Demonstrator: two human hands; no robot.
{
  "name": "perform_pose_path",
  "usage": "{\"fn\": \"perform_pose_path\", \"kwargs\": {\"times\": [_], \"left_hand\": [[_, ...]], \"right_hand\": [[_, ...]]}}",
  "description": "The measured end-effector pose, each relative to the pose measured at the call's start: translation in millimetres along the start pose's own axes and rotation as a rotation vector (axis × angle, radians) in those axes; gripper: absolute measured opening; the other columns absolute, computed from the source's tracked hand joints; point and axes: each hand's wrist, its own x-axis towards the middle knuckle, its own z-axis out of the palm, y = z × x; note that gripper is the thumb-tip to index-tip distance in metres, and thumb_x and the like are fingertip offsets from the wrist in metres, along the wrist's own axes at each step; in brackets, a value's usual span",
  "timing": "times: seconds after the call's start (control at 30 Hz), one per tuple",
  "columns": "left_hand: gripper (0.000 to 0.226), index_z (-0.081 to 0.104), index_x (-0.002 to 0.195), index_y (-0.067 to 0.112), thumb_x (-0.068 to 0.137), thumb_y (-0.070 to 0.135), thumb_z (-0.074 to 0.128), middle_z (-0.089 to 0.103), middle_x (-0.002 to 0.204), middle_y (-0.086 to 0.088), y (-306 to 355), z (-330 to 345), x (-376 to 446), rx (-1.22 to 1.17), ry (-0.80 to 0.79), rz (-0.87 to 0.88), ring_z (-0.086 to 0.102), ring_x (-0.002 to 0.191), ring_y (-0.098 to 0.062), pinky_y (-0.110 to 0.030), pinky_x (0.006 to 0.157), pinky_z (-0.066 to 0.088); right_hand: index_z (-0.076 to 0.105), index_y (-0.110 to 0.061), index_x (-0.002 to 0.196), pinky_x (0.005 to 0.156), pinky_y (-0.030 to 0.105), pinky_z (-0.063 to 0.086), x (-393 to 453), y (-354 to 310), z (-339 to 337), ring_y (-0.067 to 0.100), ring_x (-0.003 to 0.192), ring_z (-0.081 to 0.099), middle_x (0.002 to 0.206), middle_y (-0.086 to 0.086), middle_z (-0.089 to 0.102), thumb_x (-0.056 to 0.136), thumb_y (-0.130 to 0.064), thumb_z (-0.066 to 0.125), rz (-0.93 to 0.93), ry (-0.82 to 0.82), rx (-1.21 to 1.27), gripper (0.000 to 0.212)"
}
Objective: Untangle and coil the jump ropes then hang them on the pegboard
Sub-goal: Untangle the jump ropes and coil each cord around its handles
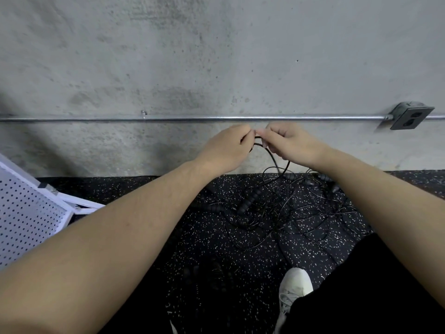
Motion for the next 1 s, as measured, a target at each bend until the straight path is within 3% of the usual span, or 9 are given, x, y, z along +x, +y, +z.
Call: {"fn": "perform_pose_path", "kwargs": {"times": [0.1,0.23,0.33,0.5,0.6,0.67,0.73,0.83,1.0], "left_hand": [[0.030,0.055,0.093,0.018,0.107,0.037,0.037,0.071,0.095,0.002,-6.6,-5.4,1.8,-0.040,-0.014,-0.045,0.062,0.066,-0.018,-0.034,0.055,0.045],[0.026,0.054,0.094,0.025,0.107,0.042,0.040,0.073,0.097,-0.003,-19.2,-17.0,6.1,-0.149,0.047,-0.130,0.062,0.060,-0.017,-0.028,0.046,0.043],[0.023,0.051,0.097,0.027,0.106,0.045,0.041,0.071,0.094,-0.005,-31.3,-22.3,6.3,-0.072,0.026,-0.174,0.064,0.061,-0.020,-0.030,0.048,0.047],[0.034,0.038,0.114,0.022,0.100,0.044,0.060,0.066,0.100,-0.001,-44.7,-24.7,3.4,0.001,-0.182,-0.233,0.062,0.058,-0.016,-0.036,0.056,0.052],[0.041,0.040,0.134,0.026,0.101,0.042,0.059,0.065,0.088,-0.003,-37.9,-19.9,1.3,-0.034,-0.277,-0.216,0.057,0.046,-0.011,-0.026,0.044,0.047],[0.041,0.044,0.142,0.034,0.103,0.044,0.053,0.062,0.093,0.000,-30.4,-17.7,0.2,-0.046,-0.300,-0.180,0.056,0.044,-0.007,-0.023,0.040,0.043],[0.035,0.051,0.139,0.041,0.105,0.047,0.047,0.060,0.098,0.004,-22.8,-16.2,-1.1,-0.088,-0.322,-0.168,0.063,0.055,-0.013,-0.024,0.044,0.048],[0.024,0.062,0.106,0.036,0.109,0.043,0.039,0.060,0.085,0.004,-6.0,-9.5,-3.2,-0.172,-0.327,-0.094,0.066,0.059,-0.017,-0.024,0.045,0.049],[0.029,0.057,0.104,0.019,0.110,0.035,0.033,0.063,0.084,-0.004,10.9,8.3,3.3,-0.192,-0.275,-0.024,0.061,0.048,-0.008,-0.026,0.041,0.046]], "right_hand": [[0.060,-0.015,0.088,0.063,0.028,0.044,-3.2,5.7,-3.0,0.014,0.055,0.046,0.056,-0.006,0.047,0.107,-0.051,0.034,0.048,-0.033,0.044,0.048],[0.063,-0.017,0.080,0.086,0.040,0.051,-5.8,22.6,-19.3,0.024,0.073,0.060,0.066,0.008,0.061,0.105,-0.060,0.020,0.182,-0.186,-0.068,0.066],[0.062,-0.018,0.085,0.091,0.039,0.051,-11.6,31.9,-31.6,0.022,0.082,0.065,0.076,0.005,0.067,0.105,-0.058,0.025,0.299,-0.314,-0.206,0.059],[0.048,-0.021,0.071,0.071,0.036,0.042,-15.3,34.9,-50.7,0.016,0.066,0.043,0.069,-0.003,0.046,0.098,-0.058,0.053,0.237,-0.043,-0.195,0.046],[0.042,-0.025,0.067,0.064,0.033,0.029,-16.5,32.9,-51.9,0.014,0.062,0.035,0.065,-0.006,0.039,0.093,-0.057,0.062,0.233,0.045,-0.103,0.046],[0.041,-0.024,0.066,0.061,0.032,0.029,-16.6,31.2,-51.5,0.013,0.059,0.033,0.063,-0.007,0.038,0.094,-0.055,0.062,0.230,0.058,-0.082,0.047],[0.039,-0.024,0.064,0.060,0.031,0.029,-16.6,28.9,-50.1,0.013,0.057,0.032,0.061,-0.008,0.038,0.094,-0.056,0.061,0.221,0.069,-0.058,0.049],[0.040,-0.023,0.065,0.059,0.029,0.030,-17.2,23.9,-40.5,0.014,0.057,0.034,0.059,-0.008,0.039,0.095,-0.056,0.060,0.189,0.047,-0.089,0.048],[0.045,-0.021,0.066,0.044,0.013,0.030,-14.7,15.2,-25.4,0.003,0.048,0.035,0.056,-0.012,0.041,0.098,-0.050,0.058,0.104,0.021,-0.135,0.045]]}}
